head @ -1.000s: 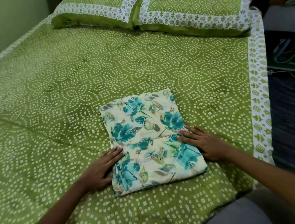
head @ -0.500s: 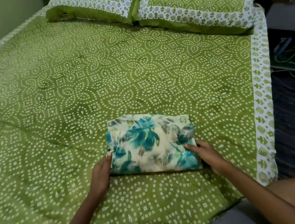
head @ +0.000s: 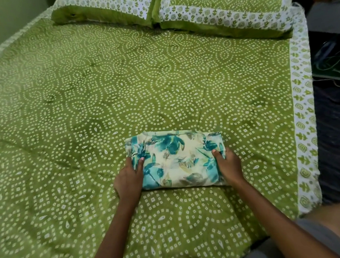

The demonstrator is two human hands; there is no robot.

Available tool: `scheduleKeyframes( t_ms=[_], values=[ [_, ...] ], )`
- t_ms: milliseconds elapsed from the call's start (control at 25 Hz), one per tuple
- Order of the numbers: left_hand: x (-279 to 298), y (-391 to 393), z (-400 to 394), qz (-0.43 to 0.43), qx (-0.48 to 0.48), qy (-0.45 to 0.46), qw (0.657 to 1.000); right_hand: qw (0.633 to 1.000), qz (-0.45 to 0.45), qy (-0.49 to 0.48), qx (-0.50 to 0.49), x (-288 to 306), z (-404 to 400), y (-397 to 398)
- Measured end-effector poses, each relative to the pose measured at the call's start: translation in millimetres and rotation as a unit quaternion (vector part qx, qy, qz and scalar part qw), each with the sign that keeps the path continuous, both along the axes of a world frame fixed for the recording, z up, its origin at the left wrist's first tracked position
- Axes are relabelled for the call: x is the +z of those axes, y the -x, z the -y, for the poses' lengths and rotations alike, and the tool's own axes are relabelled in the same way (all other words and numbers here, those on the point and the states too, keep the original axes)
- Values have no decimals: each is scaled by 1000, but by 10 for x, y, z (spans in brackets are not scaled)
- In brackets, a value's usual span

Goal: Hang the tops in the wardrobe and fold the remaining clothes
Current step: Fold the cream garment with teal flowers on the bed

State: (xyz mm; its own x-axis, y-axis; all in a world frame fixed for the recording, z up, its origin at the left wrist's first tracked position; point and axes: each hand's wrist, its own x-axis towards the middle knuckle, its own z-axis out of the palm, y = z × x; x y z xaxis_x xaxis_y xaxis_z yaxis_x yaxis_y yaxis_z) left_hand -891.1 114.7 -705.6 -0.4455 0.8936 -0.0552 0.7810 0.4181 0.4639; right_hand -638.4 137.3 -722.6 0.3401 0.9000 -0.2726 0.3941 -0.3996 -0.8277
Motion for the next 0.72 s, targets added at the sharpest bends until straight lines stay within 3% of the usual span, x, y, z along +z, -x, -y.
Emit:
scheduleKeyframes(
  t_ms=[200, 280, 360, 440, 520, 600, 720],
  values=[
    [-18, -11, -97, -84, -46, 69, 993, 996, 87, -10, 15, -91, -10, 48],
    [141, -14, -179, -143, -41, 120, 982, 975, 218, 30, 41, 18, -49, 25],
    [309, -118, -252, -170, -67, 23, 983, 945, 326, -24, 20, 191, -97, 108],
    [313, -356, -255, -53, -183, -130, 973, 951, 262, -150, 59, 311, -85, 382],
    [119, -601, -208, 14, -312, -74, 947, 942, 219, -133, 219, 175, 22, 681],
    [-220, -683, -195, -74, -347, 18, 935, 895, 286, -106, 326, -150, 102, 784],
    [-398, -596, -487, -183, -290, 37, 939, 867, 364, -110, 321, -364, -201, 682]
  ],
)
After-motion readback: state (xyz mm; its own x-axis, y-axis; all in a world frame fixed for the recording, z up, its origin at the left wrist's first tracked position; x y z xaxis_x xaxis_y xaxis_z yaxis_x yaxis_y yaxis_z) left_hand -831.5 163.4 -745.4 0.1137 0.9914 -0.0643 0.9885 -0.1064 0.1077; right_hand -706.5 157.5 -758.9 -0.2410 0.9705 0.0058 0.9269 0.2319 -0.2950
